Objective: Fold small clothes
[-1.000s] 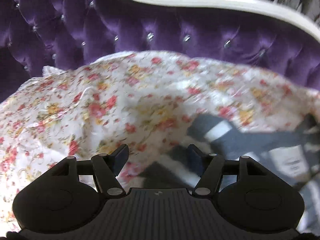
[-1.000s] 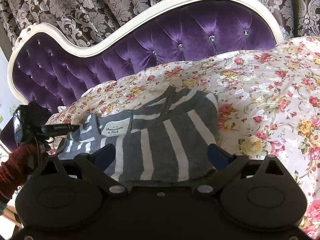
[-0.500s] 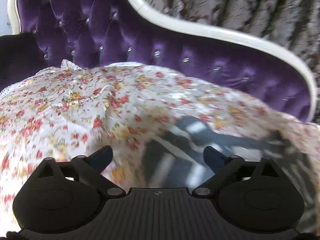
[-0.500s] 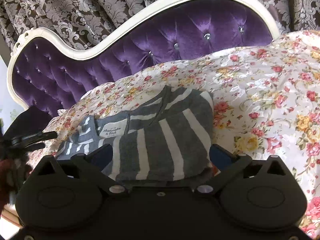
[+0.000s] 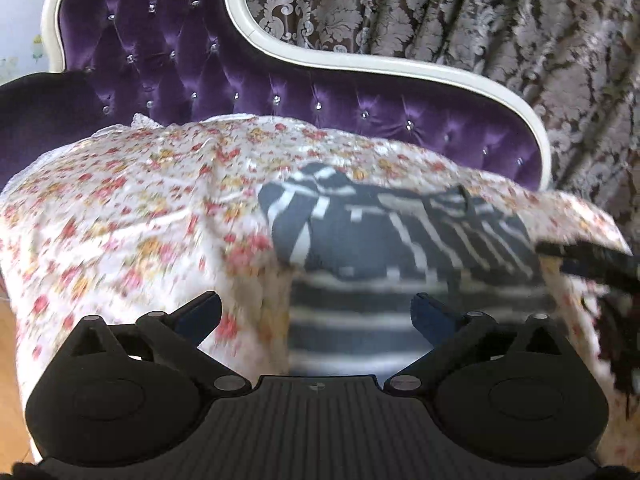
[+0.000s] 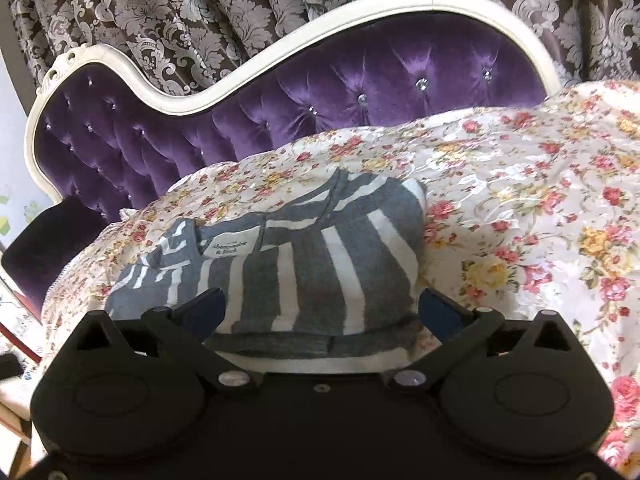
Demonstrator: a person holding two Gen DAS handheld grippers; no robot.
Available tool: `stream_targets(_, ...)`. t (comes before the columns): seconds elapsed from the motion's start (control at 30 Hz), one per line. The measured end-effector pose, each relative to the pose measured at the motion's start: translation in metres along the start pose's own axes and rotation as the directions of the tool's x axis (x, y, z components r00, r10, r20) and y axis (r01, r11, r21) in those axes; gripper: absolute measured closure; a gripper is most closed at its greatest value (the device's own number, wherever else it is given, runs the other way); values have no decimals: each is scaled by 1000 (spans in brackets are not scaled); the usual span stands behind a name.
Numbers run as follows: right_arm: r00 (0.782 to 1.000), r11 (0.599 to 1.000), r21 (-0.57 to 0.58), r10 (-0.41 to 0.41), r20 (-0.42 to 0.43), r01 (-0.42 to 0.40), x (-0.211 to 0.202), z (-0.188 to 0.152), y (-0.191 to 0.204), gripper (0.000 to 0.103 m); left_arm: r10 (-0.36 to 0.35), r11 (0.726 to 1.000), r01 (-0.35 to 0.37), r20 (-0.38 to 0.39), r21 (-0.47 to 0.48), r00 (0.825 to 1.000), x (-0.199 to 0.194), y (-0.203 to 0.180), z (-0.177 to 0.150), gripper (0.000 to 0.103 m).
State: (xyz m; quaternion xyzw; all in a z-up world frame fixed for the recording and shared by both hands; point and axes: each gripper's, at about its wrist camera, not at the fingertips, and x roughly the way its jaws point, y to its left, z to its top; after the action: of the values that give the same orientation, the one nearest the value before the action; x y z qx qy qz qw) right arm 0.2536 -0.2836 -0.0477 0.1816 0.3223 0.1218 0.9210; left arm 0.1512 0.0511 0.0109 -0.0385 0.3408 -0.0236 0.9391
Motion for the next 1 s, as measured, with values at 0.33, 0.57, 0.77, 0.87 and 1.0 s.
stream_targets(0.33, 998, 997, 54, 48, 41, -50, -74, -30, 21, 0, -27, 1000, 27, -26, -9, 999, -38, -7, -51, 0)
stream_targets(0.57, 998, 996, 70, 52, 46, -55, -116, -57, 33, 0, -71, 997, 71, -55, 2, 996, -56, -22, -82, 1)
stream_targets(0.77, 998, 995, 82, 57, 39, -60, -135, -81, 40, 0, 29, 998, -27, -29, 63, 999, -74, -40, -100, 1)
stream_targets(0.87, 998, 996, 78, 52, 23, -54, -142, -91, 44, 0, 70, 995, -70, 2, 75, 998, -84, -45, -109, 1)
stream_targets(1.0, 999, 997, 65, 34, -11, -33, -149, -105, 48, 0, 92, 993, -94, 34, 68, 995, -95, -46, -119, 1)
